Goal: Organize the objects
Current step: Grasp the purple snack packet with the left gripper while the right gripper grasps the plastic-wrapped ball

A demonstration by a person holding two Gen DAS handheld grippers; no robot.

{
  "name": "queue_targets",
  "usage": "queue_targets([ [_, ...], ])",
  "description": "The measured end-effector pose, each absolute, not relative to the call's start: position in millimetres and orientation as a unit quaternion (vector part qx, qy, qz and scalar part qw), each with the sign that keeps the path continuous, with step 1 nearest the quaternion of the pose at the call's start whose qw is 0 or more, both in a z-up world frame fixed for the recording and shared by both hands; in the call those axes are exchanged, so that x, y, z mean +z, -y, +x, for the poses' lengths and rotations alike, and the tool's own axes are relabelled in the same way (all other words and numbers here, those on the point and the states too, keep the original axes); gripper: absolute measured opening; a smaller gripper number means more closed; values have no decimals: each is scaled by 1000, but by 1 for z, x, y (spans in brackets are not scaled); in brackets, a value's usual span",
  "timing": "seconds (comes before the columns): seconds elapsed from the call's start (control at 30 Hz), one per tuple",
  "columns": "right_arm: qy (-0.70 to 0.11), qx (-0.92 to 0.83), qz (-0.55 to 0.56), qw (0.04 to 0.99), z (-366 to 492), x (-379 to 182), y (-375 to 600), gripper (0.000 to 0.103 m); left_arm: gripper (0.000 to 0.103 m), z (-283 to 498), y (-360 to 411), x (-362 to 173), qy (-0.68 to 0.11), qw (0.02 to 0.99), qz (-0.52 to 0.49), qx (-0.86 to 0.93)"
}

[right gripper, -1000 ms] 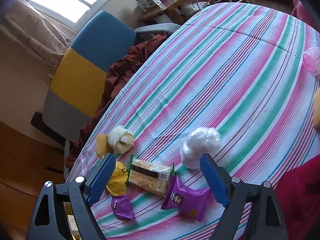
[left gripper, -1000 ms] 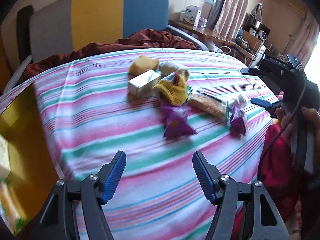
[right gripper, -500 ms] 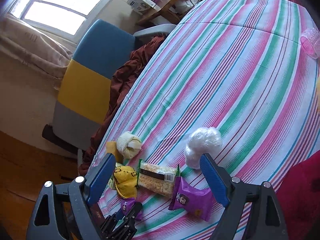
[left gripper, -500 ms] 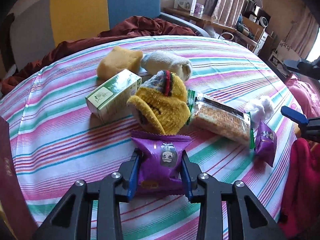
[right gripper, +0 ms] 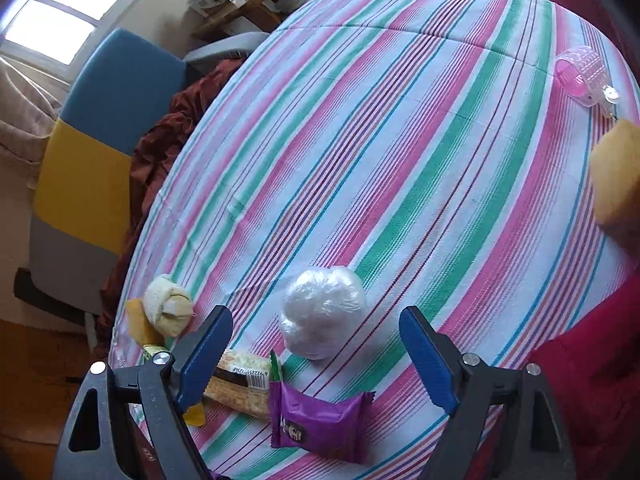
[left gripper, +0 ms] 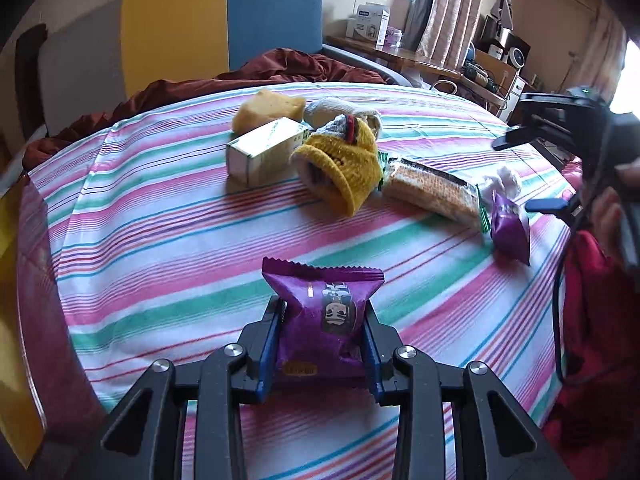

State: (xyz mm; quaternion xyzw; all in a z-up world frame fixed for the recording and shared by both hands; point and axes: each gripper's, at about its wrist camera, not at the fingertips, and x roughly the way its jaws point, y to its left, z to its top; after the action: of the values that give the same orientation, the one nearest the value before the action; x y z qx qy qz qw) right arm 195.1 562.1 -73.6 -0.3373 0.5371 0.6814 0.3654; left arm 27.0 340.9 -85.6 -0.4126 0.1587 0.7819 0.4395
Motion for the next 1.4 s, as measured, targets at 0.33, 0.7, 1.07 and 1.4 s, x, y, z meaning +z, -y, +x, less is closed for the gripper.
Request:
queue_targets([
  [0.33,-436,712,-415,361,150,-78,-556,37,36,35,-334,-95,-159,459,-368,793],
  [0.7,-441,707,-420,359,147,-82,-559,37,36,38,-335,-97,-164,456,-357,798],
  [1.07,-421,707,-439,362,138,-86,-558,38,36,40,-332,-98,-165,453,-351,803],
  [1.4,-411,707,-445,365,133,-88,-559,38,36,41,-331,-98,-162,453,-350,804],
])
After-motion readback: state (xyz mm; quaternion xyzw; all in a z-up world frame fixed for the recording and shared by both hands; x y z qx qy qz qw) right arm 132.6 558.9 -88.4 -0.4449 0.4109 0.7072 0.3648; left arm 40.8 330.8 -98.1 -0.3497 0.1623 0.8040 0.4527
